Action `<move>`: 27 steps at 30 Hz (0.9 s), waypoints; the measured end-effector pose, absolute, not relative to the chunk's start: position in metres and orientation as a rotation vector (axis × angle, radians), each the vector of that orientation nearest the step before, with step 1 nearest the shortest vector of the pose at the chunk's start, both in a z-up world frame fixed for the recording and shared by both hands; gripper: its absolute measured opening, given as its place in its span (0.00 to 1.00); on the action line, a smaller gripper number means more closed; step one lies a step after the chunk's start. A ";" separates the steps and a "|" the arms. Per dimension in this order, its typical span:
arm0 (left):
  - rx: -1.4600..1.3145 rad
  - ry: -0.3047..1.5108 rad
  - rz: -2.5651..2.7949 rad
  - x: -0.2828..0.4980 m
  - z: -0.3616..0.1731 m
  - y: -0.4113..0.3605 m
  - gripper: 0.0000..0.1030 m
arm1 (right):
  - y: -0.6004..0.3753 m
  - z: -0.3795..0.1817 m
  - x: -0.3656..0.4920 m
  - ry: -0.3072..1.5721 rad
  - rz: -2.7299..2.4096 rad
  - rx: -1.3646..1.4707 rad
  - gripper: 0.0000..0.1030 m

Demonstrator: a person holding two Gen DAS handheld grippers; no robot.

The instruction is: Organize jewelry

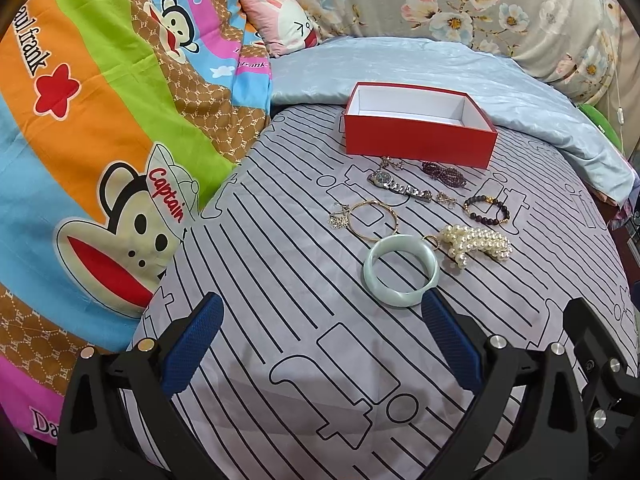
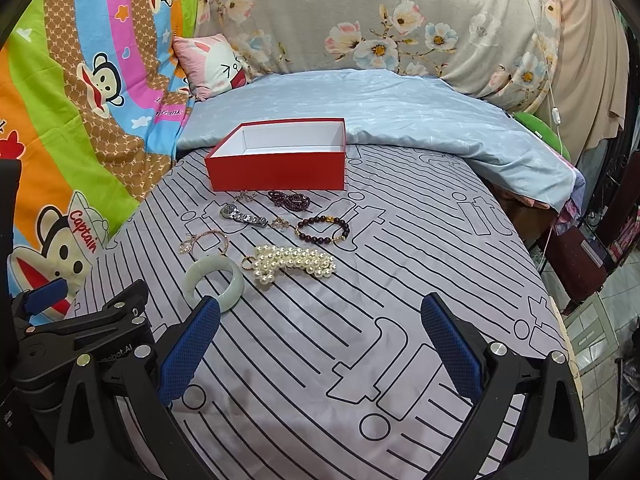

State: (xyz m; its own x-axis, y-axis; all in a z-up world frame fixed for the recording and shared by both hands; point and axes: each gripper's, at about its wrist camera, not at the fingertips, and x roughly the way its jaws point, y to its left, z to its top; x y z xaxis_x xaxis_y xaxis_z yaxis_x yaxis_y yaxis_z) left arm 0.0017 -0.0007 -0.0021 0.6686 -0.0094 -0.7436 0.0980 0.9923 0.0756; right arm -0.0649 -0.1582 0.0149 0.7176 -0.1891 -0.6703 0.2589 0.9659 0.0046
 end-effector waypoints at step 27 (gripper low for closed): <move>0.118 0.838 -0.062 0.005 0.000 0.001 0.94 | -0.157 0.012 -0.062 0.731 -0.246 0.105 0.95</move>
